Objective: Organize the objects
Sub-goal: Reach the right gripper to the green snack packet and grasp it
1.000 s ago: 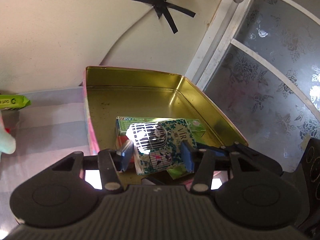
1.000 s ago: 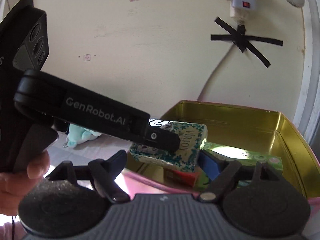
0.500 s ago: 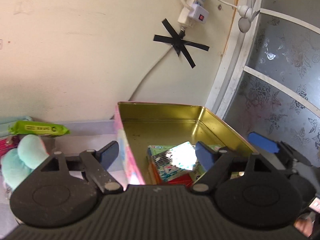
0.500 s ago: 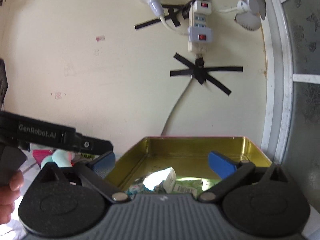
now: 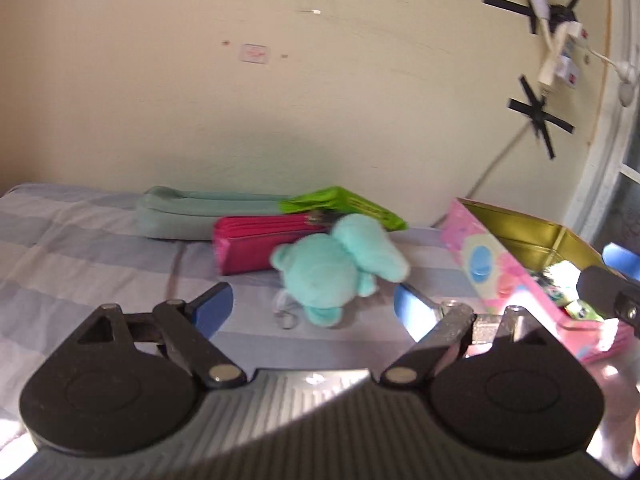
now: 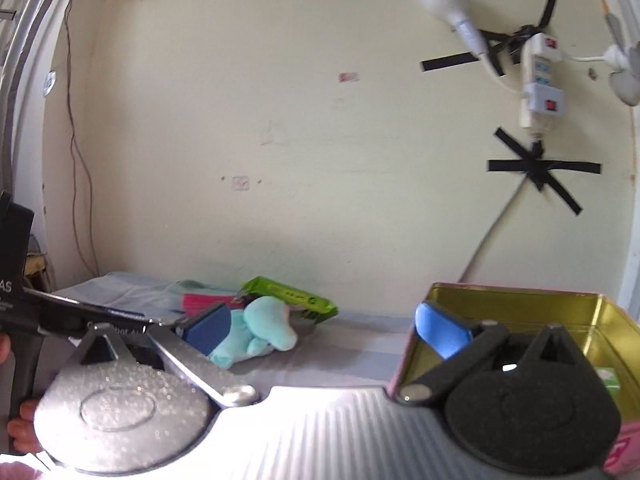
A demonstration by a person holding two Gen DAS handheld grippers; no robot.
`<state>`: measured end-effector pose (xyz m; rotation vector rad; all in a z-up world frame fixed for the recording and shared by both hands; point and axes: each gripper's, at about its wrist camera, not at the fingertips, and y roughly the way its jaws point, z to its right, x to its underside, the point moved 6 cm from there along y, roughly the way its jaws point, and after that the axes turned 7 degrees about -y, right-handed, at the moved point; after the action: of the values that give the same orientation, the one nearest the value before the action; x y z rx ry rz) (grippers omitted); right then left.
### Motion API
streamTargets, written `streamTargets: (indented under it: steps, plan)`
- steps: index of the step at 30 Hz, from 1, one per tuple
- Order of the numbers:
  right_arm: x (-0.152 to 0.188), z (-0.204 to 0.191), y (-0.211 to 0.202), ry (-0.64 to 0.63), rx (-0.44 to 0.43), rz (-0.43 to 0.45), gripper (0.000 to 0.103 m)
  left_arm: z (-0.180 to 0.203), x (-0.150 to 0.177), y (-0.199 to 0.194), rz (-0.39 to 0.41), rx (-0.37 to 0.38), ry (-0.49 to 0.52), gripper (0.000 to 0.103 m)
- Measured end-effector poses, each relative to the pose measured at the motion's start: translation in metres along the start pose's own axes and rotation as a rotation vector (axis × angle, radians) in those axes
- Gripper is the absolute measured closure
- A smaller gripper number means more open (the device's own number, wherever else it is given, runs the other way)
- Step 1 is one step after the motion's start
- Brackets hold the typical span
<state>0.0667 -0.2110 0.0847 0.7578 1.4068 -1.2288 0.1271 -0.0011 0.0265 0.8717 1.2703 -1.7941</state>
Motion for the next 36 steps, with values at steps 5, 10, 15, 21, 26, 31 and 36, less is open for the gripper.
streamTargets:
  steps: [5, 10, 15, 21, 26, 31, 36]
  plan:
    - [0.001, -0.030, 0.066, 0.052, -0.090, -0.152, 0.040, -0.060, 0.007, 0.021, -0.044, -0.092, -0.159, 0.015]
    - [-0.016, -0.031, 0.143, 0.097, -0.052, -0.246, 0.057, -0.081, 0.006, 0.027, -0.106, -0.050, -0.309, 0.015]
    - [-0.022, -0.057, 0.197, -0.125, -0.013, -0.298, 0.056, -0.079, 0.005, 0.026, -0.124, -0.024, -0.333, 0.014]
    - [-0.023, -0.086, 0.232, -0.324, -0.003, -0.301, 0.043, -0.078, 0.007, 0.024, -0.146, 0.013, -0.363, 0.014]
    - [-0.025, -0.076, 0.255, -0.258, -0.027, -0.373, 0.071, -0.079, 0.008, 0.022, -0.144, 0.006, -0.367, 0.013]
    - [-0.024, -0.039, 0.228, -0.152, 0.046, -0.326, 0.081, -0.078, 0.008, 0.022, -0.150, 0.008, -0.359, 0.013]
    - [-0.016, -0.028, 0.160, -0.085, 0.035, -0.256, 0.081, -0.072, 0.009, 0.021, -0.147, 0.029, -0.331, 0.013]
